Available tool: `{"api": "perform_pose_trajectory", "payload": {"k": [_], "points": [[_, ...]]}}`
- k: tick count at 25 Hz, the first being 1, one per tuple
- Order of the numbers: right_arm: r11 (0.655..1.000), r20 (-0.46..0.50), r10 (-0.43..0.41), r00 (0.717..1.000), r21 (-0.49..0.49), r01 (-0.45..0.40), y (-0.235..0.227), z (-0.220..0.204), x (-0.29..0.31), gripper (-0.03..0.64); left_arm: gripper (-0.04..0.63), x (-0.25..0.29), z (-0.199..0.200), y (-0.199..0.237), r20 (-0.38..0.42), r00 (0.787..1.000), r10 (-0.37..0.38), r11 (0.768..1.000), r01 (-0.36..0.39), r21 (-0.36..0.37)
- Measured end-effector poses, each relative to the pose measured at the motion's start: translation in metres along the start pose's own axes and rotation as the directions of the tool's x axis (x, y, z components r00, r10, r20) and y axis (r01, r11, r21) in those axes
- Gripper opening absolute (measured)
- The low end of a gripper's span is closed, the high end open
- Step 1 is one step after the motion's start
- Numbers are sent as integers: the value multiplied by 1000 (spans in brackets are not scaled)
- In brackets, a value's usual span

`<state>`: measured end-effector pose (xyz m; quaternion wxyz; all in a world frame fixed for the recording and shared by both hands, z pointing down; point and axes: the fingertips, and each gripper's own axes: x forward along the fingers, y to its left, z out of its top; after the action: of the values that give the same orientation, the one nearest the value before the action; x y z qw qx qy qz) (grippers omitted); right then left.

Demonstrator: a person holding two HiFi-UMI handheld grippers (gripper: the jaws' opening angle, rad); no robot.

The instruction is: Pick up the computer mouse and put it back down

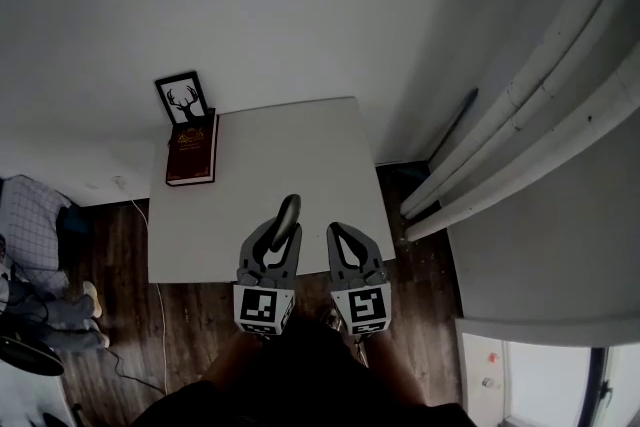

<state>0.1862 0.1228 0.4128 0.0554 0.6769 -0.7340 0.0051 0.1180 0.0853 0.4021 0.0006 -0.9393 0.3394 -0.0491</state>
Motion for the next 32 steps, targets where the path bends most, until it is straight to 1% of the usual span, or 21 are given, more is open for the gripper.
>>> {"api": "perform_pose_trajectory", "payload": {"k": [4,7,10,14,19,24,27,32], "points": [[1000,-8,10,1000,-17,-10,7,3,2,21,124,-3,6,6,14,1000,0,1000,0,5],[1000,-1,11,1000,-19,-11,10,8,6,21,124,-6,11,6,17,1000,-19,1000,20,-7],[1000,-7,20,1000,-19,-20,17,8,10,21,124,-9,6,11,23,1000,-19,1000,19,-20],[999,-17,48,999,-16,-48,28,5,16,21,124,-15,-1,20,9,1000,-6,1000,6,-27],[995,-23,92,995,-23,-93,46,2,22,21,124,-26,-9,38,-5,999,44,998,-44,-55],[990,-31,142,989,-24,-142,69,0,35,21,124,-40,-14,57,-11,996,86,994,-87,-67],[983,-30,182,983,-20,-182,90,1,44,21,124,-53,-16,69,-20,993,112,991,-113,-72],[964,-25,264,964,-32,-265,133,6,59,21,124,-76,-19,103,-20,982,189,978,-190,-90]]}}
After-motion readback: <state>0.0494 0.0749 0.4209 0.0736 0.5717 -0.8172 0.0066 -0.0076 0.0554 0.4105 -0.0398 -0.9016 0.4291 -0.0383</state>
